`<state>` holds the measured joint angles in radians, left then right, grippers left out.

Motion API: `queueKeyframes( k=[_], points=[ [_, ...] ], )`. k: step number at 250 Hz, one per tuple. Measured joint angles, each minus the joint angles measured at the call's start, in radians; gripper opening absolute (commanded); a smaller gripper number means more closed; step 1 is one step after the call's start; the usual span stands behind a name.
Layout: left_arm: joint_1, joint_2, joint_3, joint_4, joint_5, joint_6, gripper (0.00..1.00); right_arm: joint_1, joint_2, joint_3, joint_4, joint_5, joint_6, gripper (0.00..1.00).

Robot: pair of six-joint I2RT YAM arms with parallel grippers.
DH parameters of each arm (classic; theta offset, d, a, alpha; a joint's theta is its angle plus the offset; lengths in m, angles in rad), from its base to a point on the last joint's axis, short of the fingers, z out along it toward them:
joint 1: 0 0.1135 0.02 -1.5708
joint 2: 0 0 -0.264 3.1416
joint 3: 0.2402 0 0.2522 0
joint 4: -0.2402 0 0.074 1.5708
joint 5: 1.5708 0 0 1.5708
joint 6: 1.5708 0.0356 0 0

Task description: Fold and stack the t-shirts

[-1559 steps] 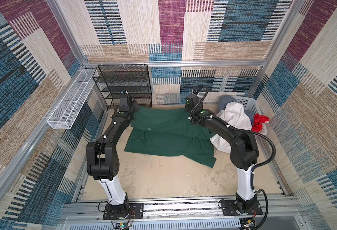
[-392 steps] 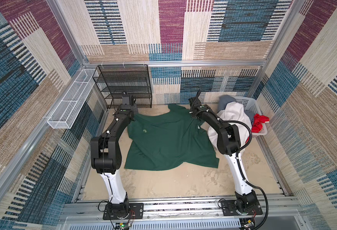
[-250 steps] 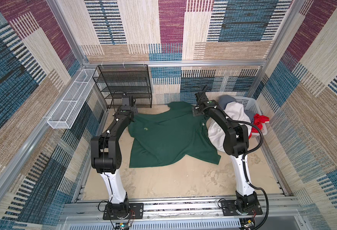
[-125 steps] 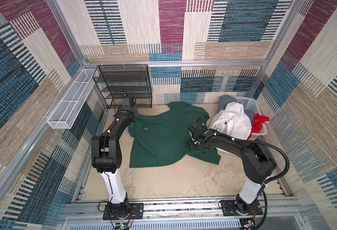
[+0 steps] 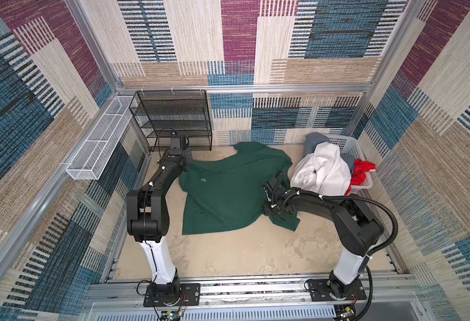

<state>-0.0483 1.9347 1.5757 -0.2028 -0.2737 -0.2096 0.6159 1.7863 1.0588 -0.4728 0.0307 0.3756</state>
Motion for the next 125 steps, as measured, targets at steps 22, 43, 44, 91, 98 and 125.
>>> queueKeyframes(
  k=[22,43,44,91,98,125],
  points=[
    [0.000,-0.016,-0.024,0.002,0.000,-0.003,0.00,0.029,-0.027,-0.022,-0.027,-0.040,-0.004,0.00],
    [0.000,-0.041,-0.064,0.005,-0.001,-0.011,0.00,0.073,-0.058,-0.040,-0.082,-0.080,-0.003,0.00],
    [0.000,-0.042,-0.065,0.004,-0.001,-0.012,0.00,0.075,-0.059,-0.041,-0.085,-0.082,-0.003,0.00],
    [0.000,-0.097,-0.123,0.004,-0.017,-0.032,0.00,0.203,-0.154,-0.047,-0.217,-0.212,0.017,0.09],
    [0.000,-0.104,-0.127,0.004,-0.020,-0.032,0.00,0.210,-0.170,-0.048,-0.231,-0.241,0.022,0.22],
    [0.000,-0.136,-0.155,0.007,-0.040,-0.034,0.00,0.214,-0.215,-0.046,-0.267,-0.279,0.045,0.96]
  ],
)
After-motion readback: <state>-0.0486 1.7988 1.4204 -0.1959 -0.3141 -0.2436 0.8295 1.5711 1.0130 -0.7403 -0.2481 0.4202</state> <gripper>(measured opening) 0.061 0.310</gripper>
